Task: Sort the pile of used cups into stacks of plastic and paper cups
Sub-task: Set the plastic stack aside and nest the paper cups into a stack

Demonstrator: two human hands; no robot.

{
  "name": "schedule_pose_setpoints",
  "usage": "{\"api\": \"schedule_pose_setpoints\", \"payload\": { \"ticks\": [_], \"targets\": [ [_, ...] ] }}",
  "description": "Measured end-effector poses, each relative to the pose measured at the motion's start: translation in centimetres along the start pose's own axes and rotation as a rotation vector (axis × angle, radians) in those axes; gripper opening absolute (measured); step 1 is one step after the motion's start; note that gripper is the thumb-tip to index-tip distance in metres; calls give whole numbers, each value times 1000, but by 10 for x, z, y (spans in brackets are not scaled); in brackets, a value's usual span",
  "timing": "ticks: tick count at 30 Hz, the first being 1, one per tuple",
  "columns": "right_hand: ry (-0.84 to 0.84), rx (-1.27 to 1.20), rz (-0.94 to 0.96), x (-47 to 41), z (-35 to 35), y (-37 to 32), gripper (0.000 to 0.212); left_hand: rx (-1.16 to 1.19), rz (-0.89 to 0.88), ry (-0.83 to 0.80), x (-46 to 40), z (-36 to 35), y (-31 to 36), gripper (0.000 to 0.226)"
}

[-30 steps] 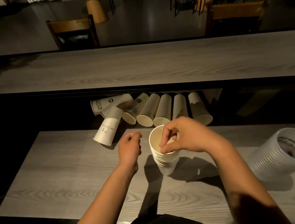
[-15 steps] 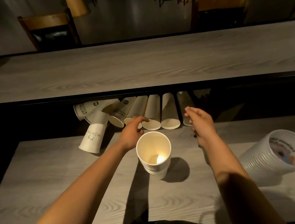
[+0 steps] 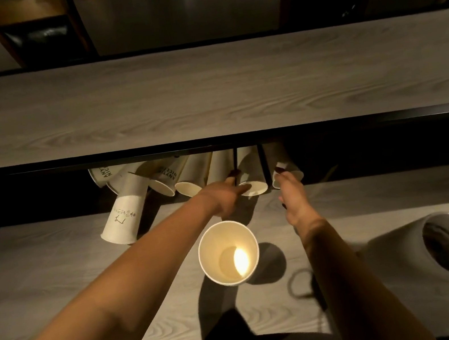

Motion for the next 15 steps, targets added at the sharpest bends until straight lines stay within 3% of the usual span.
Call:
{"api": "schedule_pose_setpoints", "payload": {
  "ticks": [2, 8, 15],
  "targets": [
    [41, -26, -10, -5, 1, -1, 35, 7, 2, 13, -3, -4, 1, 81],
    [110, -186, -158, -10, 0, 6, 52, 103, -10, 154, 7, 0, -2, 73],
    [136, -242, -102, 4, 2, 4, 55, 116, 66, 631, 51, 35, -6, 48]
  ]
}}
Point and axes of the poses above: each hand's wrist, its own x-axis away from the middle knuckle, its own z-axis out of the back of the hand, y = z × x, the point moved 7 cm from there along -x, towards the middle knuckle, and after that the axes turned 6 degrees about -x, right-handed, at the moved point
